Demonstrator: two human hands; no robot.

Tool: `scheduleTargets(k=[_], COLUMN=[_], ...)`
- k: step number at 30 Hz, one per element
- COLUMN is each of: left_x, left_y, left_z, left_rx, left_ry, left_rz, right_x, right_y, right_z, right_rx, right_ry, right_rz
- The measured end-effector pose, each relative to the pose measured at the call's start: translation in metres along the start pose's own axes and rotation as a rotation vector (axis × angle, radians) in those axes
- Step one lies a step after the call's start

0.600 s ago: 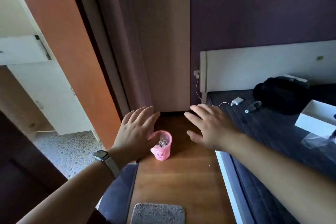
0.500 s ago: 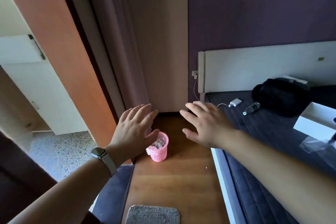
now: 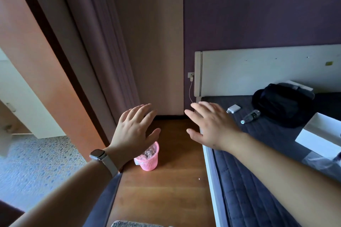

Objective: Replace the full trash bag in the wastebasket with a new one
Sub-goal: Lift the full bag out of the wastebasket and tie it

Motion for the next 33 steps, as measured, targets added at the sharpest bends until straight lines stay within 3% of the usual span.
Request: scheduleTargets(k=[6, 14, 25, 33], left_x=[-0.067, -0.163, -0.247, -0.271], left_y=[-0.034, -0.133, -0.24, -0.322], left_z=[-0.067, -0.169, -0.229, -0.269], left_rx=[0.065, 0.128, 0.087, 0.006], left_ry=[0.056, -0.001, -0.024, -0.078], left_rz=[-0.01, 0.097, 0.174, 0.356], right_x=[-0.059, -0.192, -0.342, -0.46], right_y=[0.048, 0.102, 0.135, 0.131], right_z=[-0.065, -0.155, -0.221, -0.283], right_rx=[-0.009, 0.001, -0.043, -0.142], right_ry=[-0.058, -0.188, -0.185, -0.161], right_rz=[-0.026, -0.014, 0.05, 0.242])
Point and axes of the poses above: each hand's wrist, its own x-axis away from the middle knuckle, its own z-axis out of the back of the hand, y = z × x, the point moved 10 cm from there along -x, towards the middle knuckle
